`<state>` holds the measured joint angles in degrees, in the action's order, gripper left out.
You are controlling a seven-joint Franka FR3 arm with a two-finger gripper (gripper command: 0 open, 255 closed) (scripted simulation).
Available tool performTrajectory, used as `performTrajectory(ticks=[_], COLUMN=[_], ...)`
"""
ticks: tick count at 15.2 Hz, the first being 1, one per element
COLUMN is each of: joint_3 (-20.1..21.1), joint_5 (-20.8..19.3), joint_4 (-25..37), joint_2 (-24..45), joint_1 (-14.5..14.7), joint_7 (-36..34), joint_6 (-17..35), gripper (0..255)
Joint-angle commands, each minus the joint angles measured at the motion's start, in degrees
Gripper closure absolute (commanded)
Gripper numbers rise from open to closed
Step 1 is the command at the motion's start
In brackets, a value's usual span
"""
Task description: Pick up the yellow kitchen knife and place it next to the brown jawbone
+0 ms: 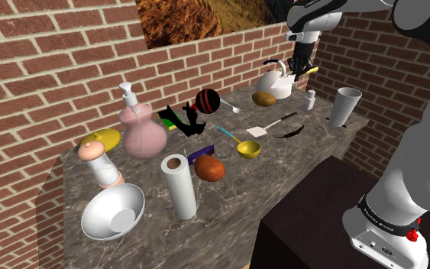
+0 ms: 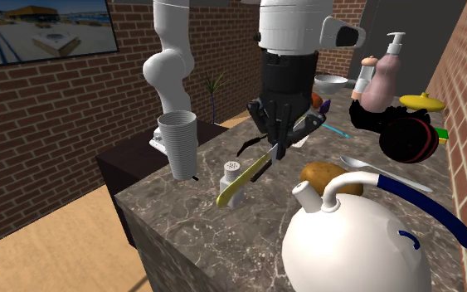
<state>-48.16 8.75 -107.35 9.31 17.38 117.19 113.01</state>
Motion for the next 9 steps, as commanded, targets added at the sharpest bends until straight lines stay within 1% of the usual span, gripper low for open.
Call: performTrajectory(ticks=[1, 8, 9], joint_3=[-0.15, -0.38, 0.06], joint_5=[-0.72, -1.86, -3.03], joint_4=[0.87, 4.67, 3.37], joint_2=[-0.79, -1.99, -3.48], joint_1=[0.21, 0.42, 1.70], joint_7=[-0.47, -1.32, -3.27], joint_6=[-1.39, -5.95, -5.54], gripper=[255, 255, 255])
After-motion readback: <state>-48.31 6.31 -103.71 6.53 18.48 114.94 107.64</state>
